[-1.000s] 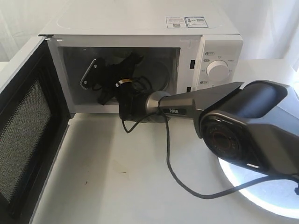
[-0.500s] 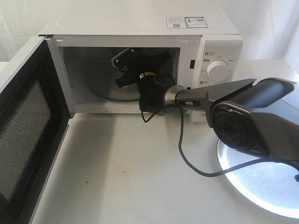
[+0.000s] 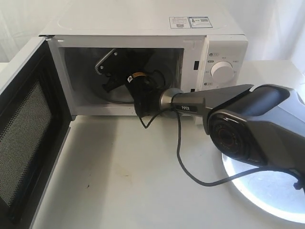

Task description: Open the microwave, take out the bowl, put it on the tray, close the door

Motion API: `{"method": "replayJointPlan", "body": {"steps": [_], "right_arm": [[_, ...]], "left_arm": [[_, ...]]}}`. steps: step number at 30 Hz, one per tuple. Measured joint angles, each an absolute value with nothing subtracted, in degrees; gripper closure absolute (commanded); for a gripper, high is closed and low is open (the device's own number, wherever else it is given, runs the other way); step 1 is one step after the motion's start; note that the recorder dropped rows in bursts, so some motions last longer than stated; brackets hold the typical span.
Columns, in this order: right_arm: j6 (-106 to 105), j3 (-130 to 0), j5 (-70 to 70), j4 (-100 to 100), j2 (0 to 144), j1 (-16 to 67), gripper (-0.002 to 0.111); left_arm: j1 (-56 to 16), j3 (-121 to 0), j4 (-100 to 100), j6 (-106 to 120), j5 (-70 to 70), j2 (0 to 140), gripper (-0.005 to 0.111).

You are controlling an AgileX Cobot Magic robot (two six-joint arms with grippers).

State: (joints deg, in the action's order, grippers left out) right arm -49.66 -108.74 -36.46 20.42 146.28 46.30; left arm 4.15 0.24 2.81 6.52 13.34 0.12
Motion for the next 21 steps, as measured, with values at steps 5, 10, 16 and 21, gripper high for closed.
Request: {"method": "replayJointPlan", "body": {"steps": [5,10,16,21], "right_arm": [[-51.0,-109.8,-36.7,20.6,147.1,46.3,0.063],[-53.9,-110.1,-35.4,22.1,147.4,46.3,0.063],[-56.1,-110.1,-33.9,23.6,147.4,46.3,0.063],[-56.3,-110.1,-33.5,24.8,147.4,46.4,0.063]], "left_arm": [[4.1,0.2,2.8,6.5,13.3,0.1,0.107],[4.1,0.2,2.8,6.5,13.3,0.1,0.107],[4.1,0.2,2.8,6.5,13.3,0.1,0.107],[4.1,0.2,2.8,6.5,13.3,0.1,0.107]]}}
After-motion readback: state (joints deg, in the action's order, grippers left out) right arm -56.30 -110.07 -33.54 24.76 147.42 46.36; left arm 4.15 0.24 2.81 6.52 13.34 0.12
